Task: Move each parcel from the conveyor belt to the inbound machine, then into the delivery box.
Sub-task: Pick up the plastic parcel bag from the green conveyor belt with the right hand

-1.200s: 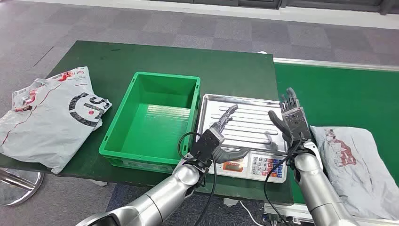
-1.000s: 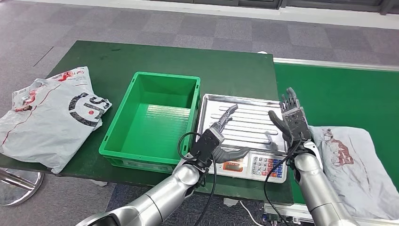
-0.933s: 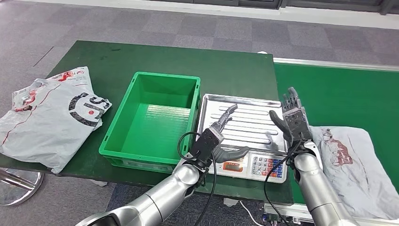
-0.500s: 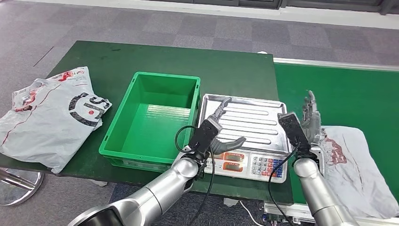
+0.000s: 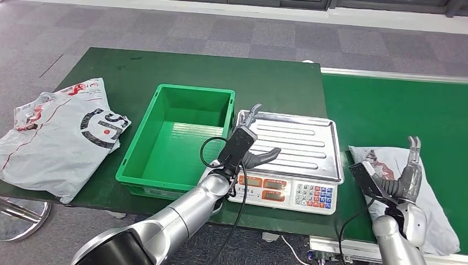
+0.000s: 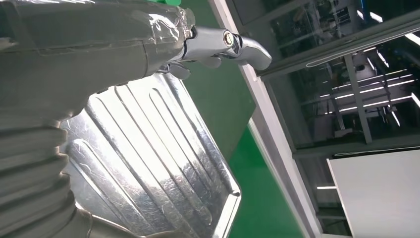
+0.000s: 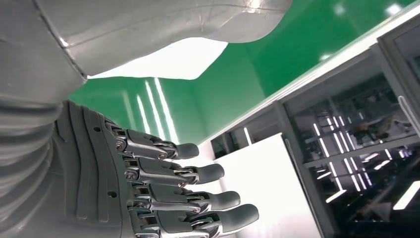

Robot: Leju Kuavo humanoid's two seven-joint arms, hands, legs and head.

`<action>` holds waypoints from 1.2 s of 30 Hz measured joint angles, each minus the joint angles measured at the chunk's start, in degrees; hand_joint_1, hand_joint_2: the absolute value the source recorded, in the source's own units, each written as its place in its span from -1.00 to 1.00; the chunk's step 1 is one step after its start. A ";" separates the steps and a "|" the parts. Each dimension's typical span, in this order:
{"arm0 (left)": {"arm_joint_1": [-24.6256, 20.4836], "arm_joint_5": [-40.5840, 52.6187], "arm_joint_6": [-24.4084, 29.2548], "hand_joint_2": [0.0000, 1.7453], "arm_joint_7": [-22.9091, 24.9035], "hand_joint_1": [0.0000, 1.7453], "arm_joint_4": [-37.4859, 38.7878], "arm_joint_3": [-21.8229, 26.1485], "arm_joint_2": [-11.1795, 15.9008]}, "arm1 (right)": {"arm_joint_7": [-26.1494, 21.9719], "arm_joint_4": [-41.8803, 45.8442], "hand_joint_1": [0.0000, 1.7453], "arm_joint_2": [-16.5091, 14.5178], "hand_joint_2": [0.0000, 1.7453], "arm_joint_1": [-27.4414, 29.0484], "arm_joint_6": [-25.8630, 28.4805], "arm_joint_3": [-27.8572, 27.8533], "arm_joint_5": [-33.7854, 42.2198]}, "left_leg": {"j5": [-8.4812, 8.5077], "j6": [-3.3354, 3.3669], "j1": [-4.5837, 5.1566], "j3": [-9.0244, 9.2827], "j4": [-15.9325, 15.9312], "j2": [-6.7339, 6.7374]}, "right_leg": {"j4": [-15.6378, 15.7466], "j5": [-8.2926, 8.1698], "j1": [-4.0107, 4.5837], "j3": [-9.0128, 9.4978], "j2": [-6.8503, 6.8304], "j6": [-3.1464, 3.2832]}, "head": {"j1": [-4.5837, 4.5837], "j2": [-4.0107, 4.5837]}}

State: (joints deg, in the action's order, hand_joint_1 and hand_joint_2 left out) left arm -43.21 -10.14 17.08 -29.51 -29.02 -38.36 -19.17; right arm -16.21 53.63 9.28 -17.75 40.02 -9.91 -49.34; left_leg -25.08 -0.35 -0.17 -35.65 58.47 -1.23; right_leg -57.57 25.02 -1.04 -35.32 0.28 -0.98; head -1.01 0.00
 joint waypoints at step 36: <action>0.39 12.62 -1.04 1.00 1.09 -1.00 0.43 14.27 0.00 | 19.88 -28.32 -0.12 11.23 1.00 -12.36 -46.56 -5.22 -15.50 | -0.14 -0.03 -0.07 0.39 0.01 0.66 | 0.05 -0.10 0.07 0.20 0.67 0.02 | -0.01 0.00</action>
State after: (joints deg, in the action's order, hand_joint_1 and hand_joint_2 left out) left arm -42.82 2.48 16.04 -28.42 -28.59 -24.09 -19.17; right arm 3.67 25.31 20.51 -30.10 -6.54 -15.13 -64.83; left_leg -25.22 -0.38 -0.23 -35.26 58.48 -0.57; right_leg -57.52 24.93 -0.97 -35.12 0.95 -0.96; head -1.01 0.00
